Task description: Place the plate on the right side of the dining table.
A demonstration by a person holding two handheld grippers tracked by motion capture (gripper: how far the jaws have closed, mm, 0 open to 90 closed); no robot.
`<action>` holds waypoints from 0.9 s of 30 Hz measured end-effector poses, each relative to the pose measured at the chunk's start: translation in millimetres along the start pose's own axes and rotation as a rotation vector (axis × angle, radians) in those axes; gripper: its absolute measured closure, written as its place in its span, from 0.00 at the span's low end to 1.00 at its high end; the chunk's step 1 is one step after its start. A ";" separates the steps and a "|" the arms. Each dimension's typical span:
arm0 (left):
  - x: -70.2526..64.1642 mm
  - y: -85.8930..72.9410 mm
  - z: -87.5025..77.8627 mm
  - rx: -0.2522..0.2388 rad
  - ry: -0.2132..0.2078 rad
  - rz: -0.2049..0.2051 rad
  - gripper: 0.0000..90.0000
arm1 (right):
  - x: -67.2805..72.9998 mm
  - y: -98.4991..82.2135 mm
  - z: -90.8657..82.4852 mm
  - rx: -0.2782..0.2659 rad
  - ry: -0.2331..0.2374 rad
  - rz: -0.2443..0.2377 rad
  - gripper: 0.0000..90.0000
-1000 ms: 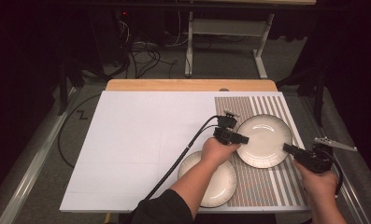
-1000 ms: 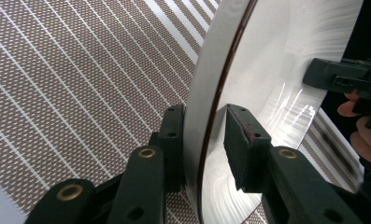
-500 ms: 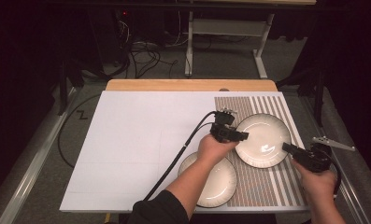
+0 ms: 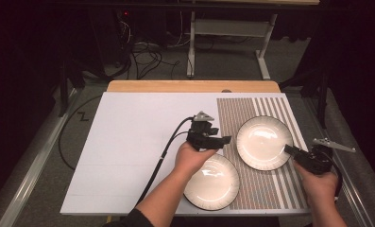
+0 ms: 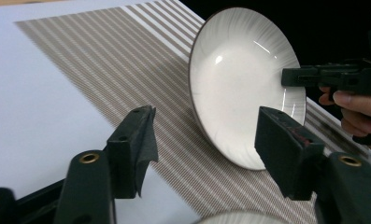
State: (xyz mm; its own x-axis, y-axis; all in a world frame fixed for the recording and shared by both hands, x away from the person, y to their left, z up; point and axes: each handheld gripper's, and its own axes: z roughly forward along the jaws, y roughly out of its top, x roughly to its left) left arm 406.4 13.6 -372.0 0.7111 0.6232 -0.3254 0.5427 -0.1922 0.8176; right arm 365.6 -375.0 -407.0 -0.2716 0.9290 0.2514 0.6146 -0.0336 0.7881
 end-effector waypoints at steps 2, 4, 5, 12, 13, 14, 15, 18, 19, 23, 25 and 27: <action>5.0 -6.4 -14.5 -0.016 0.024 0.008 0.38 | 0.1 -0.2 1.2 0.004 -0.004 0.004 0.91; 10.9 -13.6 -28.9 -0.031 0.042 0.004 0.35 | 0.0 -0.4 2.3 0.003 -0.007 0.011 0.91; 14.3 -18.2 -38.1 -0.041 0.056 0.005 0.34 | 0.3 -0.2 2.4 0.002 -0.007 0.014 0.91; 24.1 -45.8 -87.3 -0.095 0.121 0.046 0.30 | 2.0 0.9 3.8 0.001 -0.018 0.021 0.91; 25.1 -51.1 -94.5 -0.107 0.130 0.055 0.30 | 2.1 0.9 3.9 0.002 -0.019 0.023 0.91; 26.6 -56.7 -101.4 -0.118 0.139 0.055 0.30 | 2.1 0.9 4.1 0.003 -0.020 0.026 0.91; 29.6 -64.3 -109.3 -0.133 0.139 0.050 0.29 | 1.9 0.9 4.3 0.004 -0.019 0.028 0.91; 35.2 -79.8 -122.7 -0.148 0.168 0.054 0.26 | 1.5 1.0 5.0 0.007 -0.022 0.036 0.91; 37.4 -86.4 -128.2 -0.153 0.181 0.060 0.25 | 1.5 1.0 5.2 0.007 -0.023 0.038 0.91; 45.0 -104.0 -142.3 -0.183 0.220 0.076 0.21 | 1.0 1.0 6.3 0.012 -0.028 0.040 0.90; 49.9 -110.4 -148.4 -0.206 0.240 0.084 0.21 | 1.0 0.7 6.6 0.014 -0.031 0.044 0.90; 53.9 -114.2 -152.3 -0.214 0.254 0.080 0.19 | 0.6 0.5 6.7 0.017 -0.032 0.045 0.90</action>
State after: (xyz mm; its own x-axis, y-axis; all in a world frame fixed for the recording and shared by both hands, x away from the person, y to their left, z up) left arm 314.6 184.6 -410.6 0.5989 0.7869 -0.1490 0.3642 -0.1019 0.9257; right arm 370.8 -372.0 -410.2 -0.2196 0.9379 0.2684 0.6381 -0.0701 0.7668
